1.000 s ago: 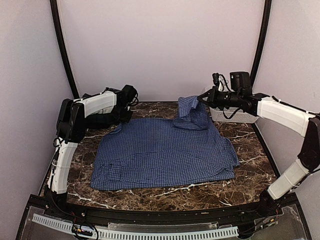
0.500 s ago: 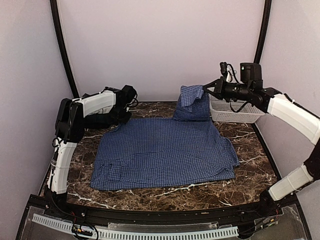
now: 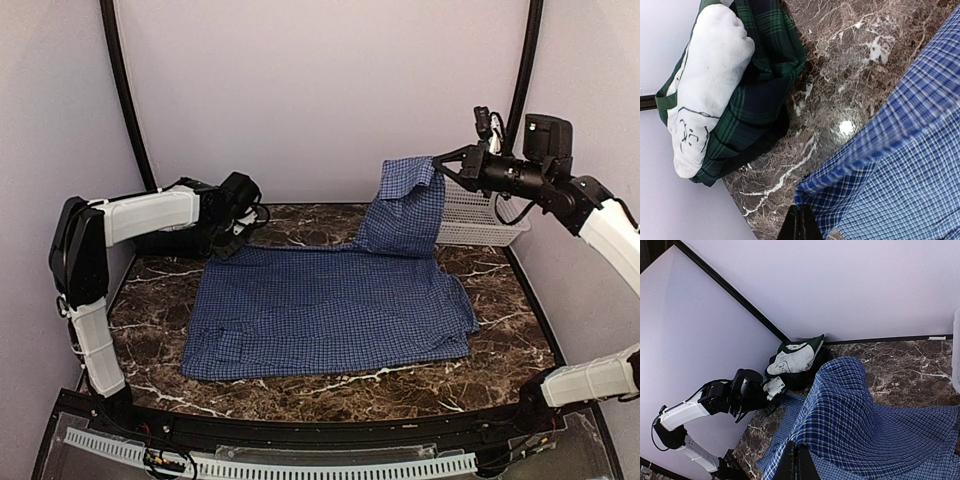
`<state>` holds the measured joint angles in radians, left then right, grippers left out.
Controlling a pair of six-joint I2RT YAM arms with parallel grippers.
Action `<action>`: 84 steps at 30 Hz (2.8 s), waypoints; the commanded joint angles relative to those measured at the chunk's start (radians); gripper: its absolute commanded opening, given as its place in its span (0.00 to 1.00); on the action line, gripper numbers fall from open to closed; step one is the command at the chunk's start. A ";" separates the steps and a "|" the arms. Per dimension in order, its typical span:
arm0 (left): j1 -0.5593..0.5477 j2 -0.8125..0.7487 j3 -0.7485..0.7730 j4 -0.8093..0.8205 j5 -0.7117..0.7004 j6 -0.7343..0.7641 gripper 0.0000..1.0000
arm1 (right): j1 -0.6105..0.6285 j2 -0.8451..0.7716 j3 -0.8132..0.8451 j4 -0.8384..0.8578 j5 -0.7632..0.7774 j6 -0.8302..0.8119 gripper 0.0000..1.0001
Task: Fold and stack the mixed laundry pile
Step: Place the 1/3-folded shirt at the center of the board.
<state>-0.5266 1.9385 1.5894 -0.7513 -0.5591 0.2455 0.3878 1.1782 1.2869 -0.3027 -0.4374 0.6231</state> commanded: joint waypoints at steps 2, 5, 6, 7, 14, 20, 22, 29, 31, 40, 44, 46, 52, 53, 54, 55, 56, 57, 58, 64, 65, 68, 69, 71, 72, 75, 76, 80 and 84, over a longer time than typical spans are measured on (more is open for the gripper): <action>-0.028 -0.200 -0.153 0.055 0.006 0.106 0.00 | -0.003 -0.128 -0.052 -0.087 0.002 0.003 0.00; -0.062 -0.284 -0.245 0.050 0.018 0.120 0.00 | -0.003 -0.220 -0.098 -0.142 0.012 0.016 0.00; -0.071 -0.318 -0.260 0.034 0.020 0.118 0.00 | -0.002 -0.246 -0.109 -0.160 0.010 0.022 0.00; -0.090 -0.334 -0.288 0.026 0.025 0.117 0.00 | -0.001 -0.269 -0.119 -0.177 0.008 0.028 0.00; -0.188 -0.429 -0.441 0.016 0.082 0.091 0.00 | 0.005 -0.374 -0.132 -0.266 -0.027 0.062 0.00; -0.215 -0.456 -0.489 -0.012 0.067 0.075 0.00 | 0.011 -0.445 -0.082 -0.354 -0.038 0.081 0.00; -0.217 -0.465 -0.487 -0.023 0.055 0.073 0.00 | 0.012 -0.456 -0.069 -0.383 -0.056 0.083 0.00; -0.221 -0.497 -0.479 -0.135 0.095 0.049 0.00 | 0.014 -0.493 -0.054 -0.483 -0.088 0.092 0.00; -0.227 -0.508 -0.490 -0.135 0.123 0.055 0.00 | 0.014 -0.505 -0.047 -0.513 -0.092 0.096 0.00; -0.296 -0.477 -0.565 -0.071 0.163 0.100 0.00 | 0.013 -0.531 -0.123 -0.533 -0.123 0.097 0.00; -0.306 -0.436 -0.574 -0.055 0.142 0.107 0.00 | 0.014 -0.520 -0.161 -0.505 -0.157 0.104 0.00; -0.308 -0.420 -0.577 -0.055 0.137 0.112 0.00 | 0.016 -0.517 -0.165 -0.499 -0.174 0.107 0.00; -0.311 -0.402 -0.598 -0.040 0.127 0.126 0.00 | 0.021 -0.495 -0.160 -0.487 -0.225 0.093 0.00; -0.311 -0.400 -0.602 -0.040 0.116 0.128 0.00 | 0.023 -0.490 -0.167 -0.478 -0.235 0.096 0.00; -0.310 -0.399 -0.605 -0.038 0.111 0.128 0.00 | 0.027 -0.486 -0.172 -0.471 -0.242 0.095 0.00; -0.311 -0.399 -0.606 -0.036 0.092 0.127 0.03 | 0.030 -0.480 -0.174 -0.466 -0.247 0.092 0.00; -0.311 -0.399 -0.603 -0.030 0.081 0.120 0.07 | 0.032 -0.468 -0.174 -0.462 -0.251 0.087 0.00; -0.311 -0.409 -0.597 -0.024 0.051 0.113 0.17 | 0.034 -0.457 -0.169 -0.462 -0.251 0.079 0.00; -0.311 -0.416 -0.575 -0.025 0.032 0.086 0.24 | 0.036 -0.442 -0.161 -0.465 -0.251 0.067 0.00; -0.311 -0.567 -0.463 0.009 -0.126 -0.007 0.70 | 0.060 -0.355 -0.157 -0.439 -0.236 0.027 0.00; -0.311 -0.592 -0.455 0.052 -0.110 -0.012 0.75 | 0.065 -0.337 -0.162 -0.426 -0.234 0.024 0.00; -0.310 -0.736 -0.471 0.168 0.004 -0.049 0.94 | 0.086 -0.274 -0.166 -0.363 -0.230 0.012 0.00; -0.311 -0.764 -0.491 0.233 0.085 -0.067 0.97 | 0.094 -0.247 -0.160 -0.346 -0.227 0.008 0.00; -0.311 -0.853 -0.538 0.334 0.191 -0.075 0.99 | 0.122 -0.184 -0.144 -0.308 -0.226 -0.002 0.00; -0.311 -0.900 -0.551 0.362 0.234 -0.084 0.99 | 0.141 -0.141 -0.133 -0.295 -0.206 -0.007 0.00; -0.311 -0.966 -0.599 0.455 0.250 -0.138 0.99 | 0.215 -0.043 -0.104 -0.223 -0.181 -0.008 0.00; -0.311 -0.986 -0.608 0.465 0.261 -0.149 0.99 | 0.240 -0.009 -0.093 -0.197 -0.174 -0.005 0.00; -0.311 -0.998 -0.624 0.463 0.372 -0.195 0.99 | 0.317 0.142 -0.012 -0.147 -0.145 -0.021 0.00; -0.313 -0.991 -0.670 0.503 0.466 -0.236 0.99 | 0.360 0.293 0.067 -0.116 -0.128 -0.031 0.00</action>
<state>-0.8345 0.9447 0.9718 -0.3145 -0.2253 0.0769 0.7136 1.3800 1.2778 -0.5209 -0.5980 0.6178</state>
